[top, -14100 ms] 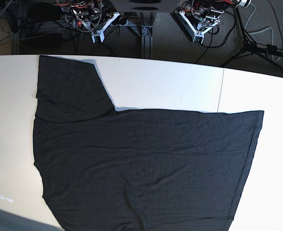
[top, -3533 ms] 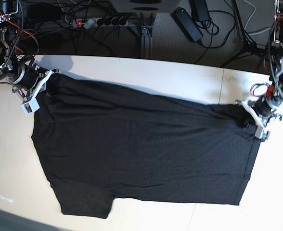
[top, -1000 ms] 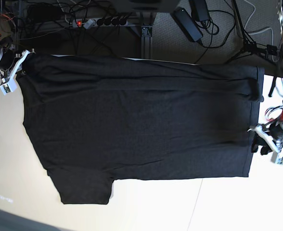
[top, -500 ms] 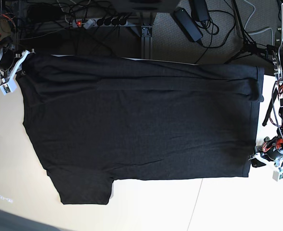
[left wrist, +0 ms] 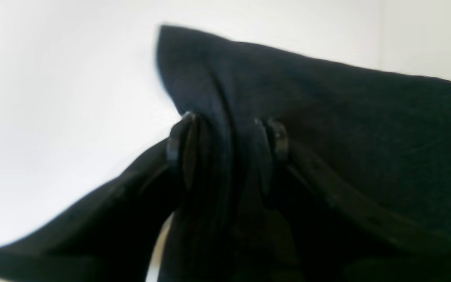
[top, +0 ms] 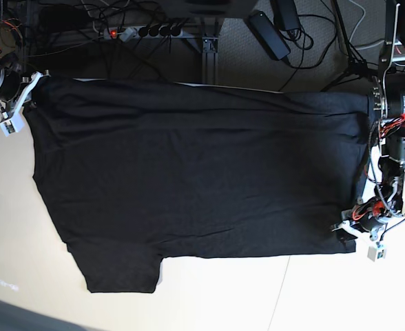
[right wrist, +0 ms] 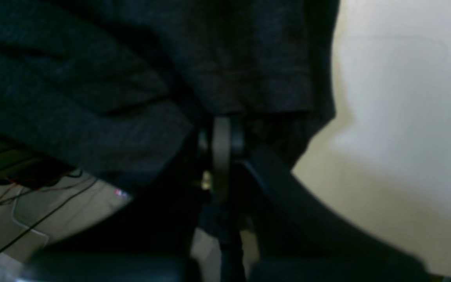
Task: Fold the T-shirt properly
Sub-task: 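Release the left gripper and move it along the shirt side to the hem corner, then grasp the hem corners with both grippers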
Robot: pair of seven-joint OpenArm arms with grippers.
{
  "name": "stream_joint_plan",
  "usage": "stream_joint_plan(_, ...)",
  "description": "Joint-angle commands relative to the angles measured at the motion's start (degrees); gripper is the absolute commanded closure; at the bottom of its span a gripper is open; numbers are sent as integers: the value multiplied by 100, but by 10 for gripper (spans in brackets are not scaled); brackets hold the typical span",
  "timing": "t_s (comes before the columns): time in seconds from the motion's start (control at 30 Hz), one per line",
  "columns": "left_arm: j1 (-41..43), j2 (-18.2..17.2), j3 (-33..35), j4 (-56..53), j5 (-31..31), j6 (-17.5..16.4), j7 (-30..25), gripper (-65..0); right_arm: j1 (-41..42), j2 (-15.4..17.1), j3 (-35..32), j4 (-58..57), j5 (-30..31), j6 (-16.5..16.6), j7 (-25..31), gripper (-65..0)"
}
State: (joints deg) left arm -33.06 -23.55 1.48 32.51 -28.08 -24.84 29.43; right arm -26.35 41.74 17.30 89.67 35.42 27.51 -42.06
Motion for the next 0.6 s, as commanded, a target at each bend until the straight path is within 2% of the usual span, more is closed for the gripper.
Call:
stream_joint_plan(0.0,-103,-7,2,31,94,20,160,-268,-4,127,74,48,17,317,2,0)
stream_joint_plan(0.03,-103,9,2,31,96,20,166,-257,-2,127,74,48,17,317,2,0)
stream_joint_plan(0.1,-103,4,2,31,127,20,168,-188,-2,127,74,48,20,315,4,0)
stream_joint_plan(0.2,-103,7,2,31,389,15,44,-3,31,129,76,50,157,315,11,0)
stream_joint_plan(0.23,-103,4,2,31,452,-4,15,0,39,131,81,57,223,315,13,0)
stream_joint_plan(0.37,-103,-9,2,33,664,-597,59,0,225,129,208,98,450,315,4,0)
stream_joint_plan(0.57,-105,-9,2,33,647,-627,105,0,815,129,782,107,984,317,-63,0)
